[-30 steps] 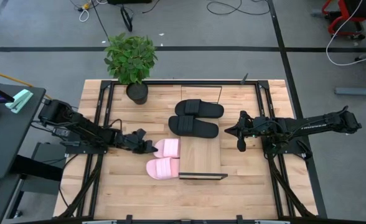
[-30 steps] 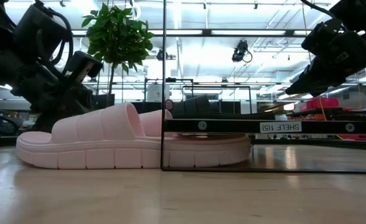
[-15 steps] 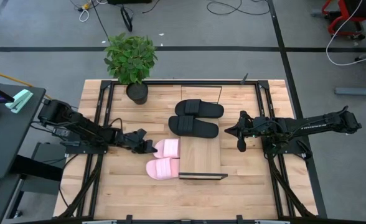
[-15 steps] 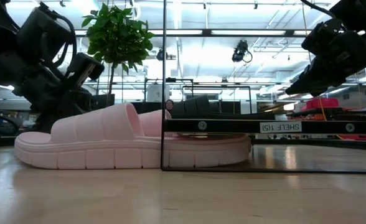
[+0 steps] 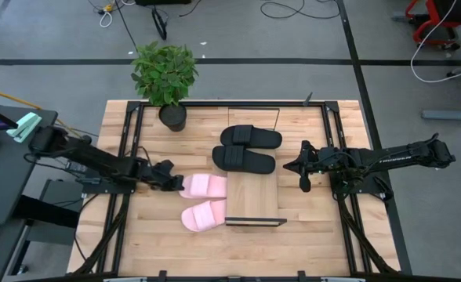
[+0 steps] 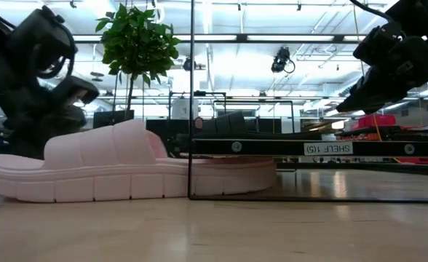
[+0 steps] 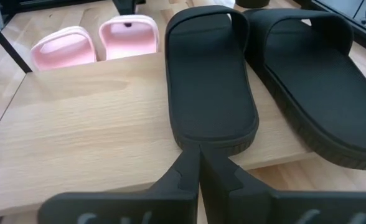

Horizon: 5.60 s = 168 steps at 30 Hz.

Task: Pick and place slides into the shelf
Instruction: Put the top pink slides on the shelf

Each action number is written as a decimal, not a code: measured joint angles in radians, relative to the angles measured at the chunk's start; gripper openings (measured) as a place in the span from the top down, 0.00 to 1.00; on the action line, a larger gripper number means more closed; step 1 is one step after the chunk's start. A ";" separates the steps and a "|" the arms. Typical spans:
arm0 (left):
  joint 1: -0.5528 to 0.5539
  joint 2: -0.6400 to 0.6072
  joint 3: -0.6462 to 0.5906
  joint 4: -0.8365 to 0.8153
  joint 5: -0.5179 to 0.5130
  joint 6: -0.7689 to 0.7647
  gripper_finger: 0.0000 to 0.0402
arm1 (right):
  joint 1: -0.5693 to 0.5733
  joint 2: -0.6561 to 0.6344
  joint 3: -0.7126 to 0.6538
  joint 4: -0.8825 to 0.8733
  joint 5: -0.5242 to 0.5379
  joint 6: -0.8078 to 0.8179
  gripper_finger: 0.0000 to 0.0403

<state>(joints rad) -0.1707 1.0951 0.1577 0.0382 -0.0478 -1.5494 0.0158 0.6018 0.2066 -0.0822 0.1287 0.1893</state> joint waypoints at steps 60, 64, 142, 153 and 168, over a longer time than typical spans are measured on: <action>-0.059 -0.420 0.441 -0.517 -0.278 0.118 0.93 | 0.000 0.000 0.000 -0.009 -0.003 0.001 0.97; -0.072 -0.336 0.318 -0.279 -0.262 0.036 0.93 | 0.000 0.000 0.000 -0.010 -0.003 -0.003 0.97; 0.071 0.550 0.236 0.859 -0.140 -0.035 0.87 | 0.000 0.000 0.000 -0.029 -0.011 0.006 0.97; 0.073 0.549 0.236 0.850 -0.127 -0.010 0.71 | 0.000 0.000 0.000 -0.030 -0.037 0.018 0.97; 0.085 0.549 0.207 0.829 -0.082 0.022 0.43 | 0.000 0.000 0.000 -0.030 -0.037 0.021 0.97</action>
<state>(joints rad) -0.0860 1.6441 0.3645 0.8677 -0.1303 -1.5278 0.0160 0.6014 0.2066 -0.1123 0.0917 0.2100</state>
